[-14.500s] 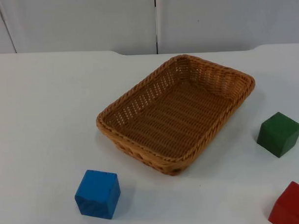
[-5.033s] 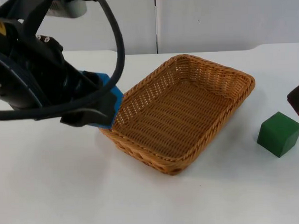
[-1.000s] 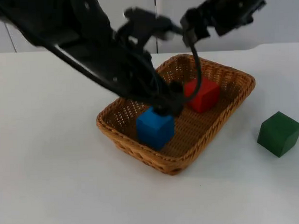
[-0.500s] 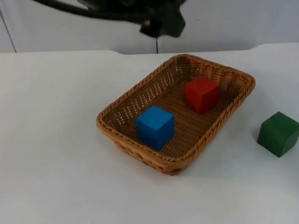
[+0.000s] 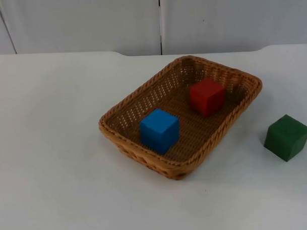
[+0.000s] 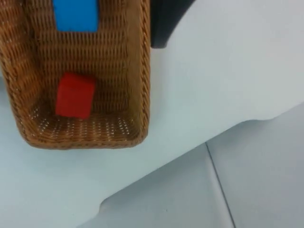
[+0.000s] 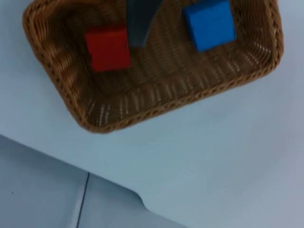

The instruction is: Pick up one cube with each hand and place exactly two cubes into the same basket, leaving the remaining cube outside.

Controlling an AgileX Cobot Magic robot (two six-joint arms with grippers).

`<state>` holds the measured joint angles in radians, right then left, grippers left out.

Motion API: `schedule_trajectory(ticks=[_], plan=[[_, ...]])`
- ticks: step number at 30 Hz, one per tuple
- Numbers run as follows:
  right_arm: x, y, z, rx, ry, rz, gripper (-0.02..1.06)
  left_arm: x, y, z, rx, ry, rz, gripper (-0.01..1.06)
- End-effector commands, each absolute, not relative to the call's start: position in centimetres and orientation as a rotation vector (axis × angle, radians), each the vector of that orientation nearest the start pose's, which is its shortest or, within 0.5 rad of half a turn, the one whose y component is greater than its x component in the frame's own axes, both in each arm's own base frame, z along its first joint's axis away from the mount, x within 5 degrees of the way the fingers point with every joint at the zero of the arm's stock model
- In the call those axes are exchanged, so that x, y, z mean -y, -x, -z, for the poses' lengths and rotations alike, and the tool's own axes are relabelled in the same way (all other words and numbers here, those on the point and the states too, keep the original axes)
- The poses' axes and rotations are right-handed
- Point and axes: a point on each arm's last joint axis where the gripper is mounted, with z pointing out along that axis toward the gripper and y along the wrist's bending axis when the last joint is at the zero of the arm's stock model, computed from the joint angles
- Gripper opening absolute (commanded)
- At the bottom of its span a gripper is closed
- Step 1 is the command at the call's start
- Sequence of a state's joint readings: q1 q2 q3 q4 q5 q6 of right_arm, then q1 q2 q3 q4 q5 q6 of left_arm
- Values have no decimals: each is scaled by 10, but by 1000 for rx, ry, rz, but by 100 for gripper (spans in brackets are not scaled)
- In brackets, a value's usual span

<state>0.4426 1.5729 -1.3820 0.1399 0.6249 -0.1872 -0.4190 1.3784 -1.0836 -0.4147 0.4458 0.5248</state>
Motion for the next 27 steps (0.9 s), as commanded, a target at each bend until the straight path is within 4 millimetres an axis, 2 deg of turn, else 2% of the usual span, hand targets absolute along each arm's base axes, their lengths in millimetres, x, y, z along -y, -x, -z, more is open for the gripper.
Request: schedule_trajectory(ticks=[1, 10, 15, 23, 27], plan=[[-155, -312, -341, -2206, 627, -282, 72, 135, -266, -328, -2083, -704, 349, 93], [-143, -287, -327, -2225, 628, -273, 72, 127, -245, -331, -2078, -701, 362, 93], [-132, -265, -323, -2224, 624, -273, 72, 119, -228, -328, -2072, -693, 363, 93], [-118, -235, -323, -2204, 618, -275, 72, 109, -206, -325, -2056, -682, 365, 93], [-109, -215, -331, -2158, 592, -301, 72, 103, -191, -328, -2040, -664, 379, 93]])
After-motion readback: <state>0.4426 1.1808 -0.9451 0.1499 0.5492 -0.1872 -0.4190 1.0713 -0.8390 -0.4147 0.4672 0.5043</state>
